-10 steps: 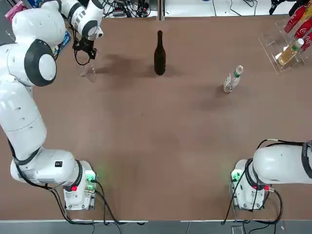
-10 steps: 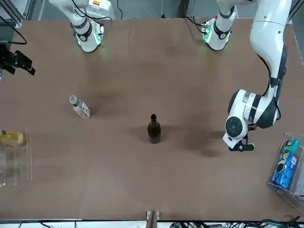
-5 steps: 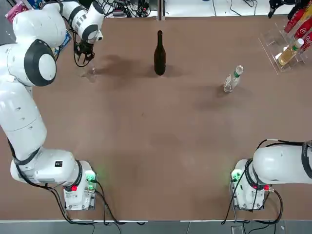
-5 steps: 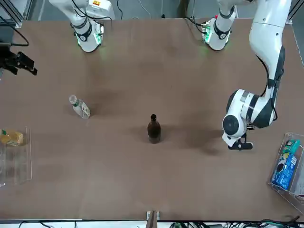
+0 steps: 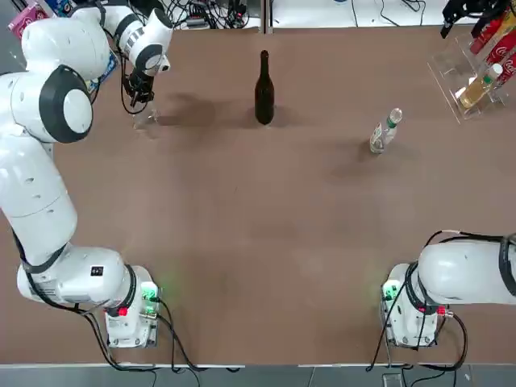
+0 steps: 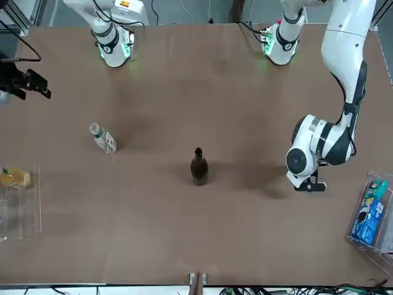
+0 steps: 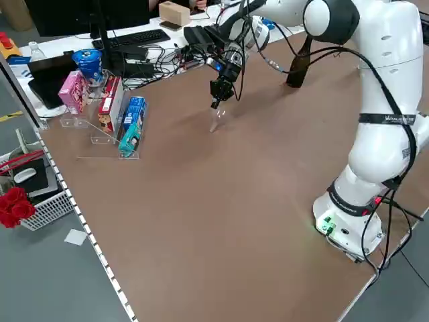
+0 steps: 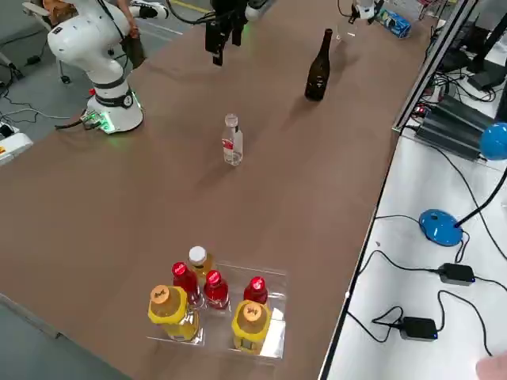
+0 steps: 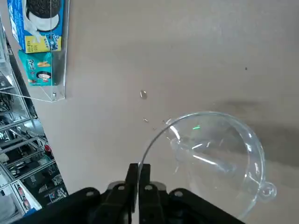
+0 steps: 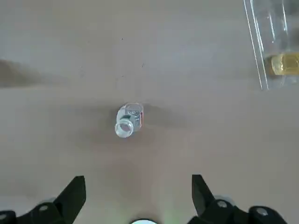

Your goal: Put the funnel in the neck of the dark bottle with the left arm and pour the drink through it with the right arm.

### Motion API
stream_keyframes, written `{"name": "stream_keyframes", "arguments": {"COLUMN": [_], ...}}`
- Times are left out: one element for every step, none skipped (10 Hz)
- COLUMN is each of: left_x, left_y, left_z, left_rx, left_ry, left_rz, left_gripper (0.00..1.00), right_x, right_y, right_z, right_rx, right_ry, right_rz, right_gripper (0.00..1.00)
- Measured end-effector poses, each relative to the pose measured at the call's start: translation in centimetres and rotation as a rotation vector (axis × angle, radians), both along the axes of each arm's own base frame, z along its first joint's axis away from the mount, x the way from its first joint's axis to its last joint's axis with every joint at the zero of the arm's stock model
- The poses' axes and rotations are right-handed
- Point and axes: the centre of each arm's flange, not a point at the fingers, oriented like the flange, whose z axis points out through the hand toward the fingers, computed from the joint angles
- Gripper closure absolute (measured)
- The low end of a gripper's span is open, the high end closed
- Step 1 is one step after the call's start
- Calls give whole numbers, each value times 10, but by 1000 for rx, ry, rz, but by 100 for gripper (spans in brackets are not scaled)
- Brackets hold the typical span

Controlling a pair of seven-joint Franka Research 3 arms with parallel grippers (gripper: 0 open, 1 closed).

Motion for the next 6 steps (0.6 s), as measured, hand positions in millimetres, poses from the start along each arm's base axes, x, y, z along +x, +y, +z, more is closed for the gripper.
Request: {"name": "stream_keyframes", "arguments": {"left_x": [0, 1, 3, 8, 14, 22], "left_y": [-2, -4, -10, -22, -39, -54], "left_z": [2, 9, 23, 49, 86, 130], "left_rx": [-2, -5, -12, -45, -113, -195], "left_ry": [-3, -14, -37, -72, -117, -176], "left_rz": [-3, -6, -13, -21, -14, 1], "left_gripper": [96, 96, 96, 96, 96, 96], "right_x": [-6, -12, -16, -18, -21, -25], "right_y": [-6, -15, -26, -38, -56, -75], "right_z": [-7, -10, -13, -16, -21, -29], "right_rx": [4, 11, 28, 79, 143, 199], "right_ry": [-5, -6, -10, -24, -48, -79], "right_rz": [30, 67, 124, 189, 260, 343], "right_gripper": [0, 0, 0, 0, 0, 0]}}
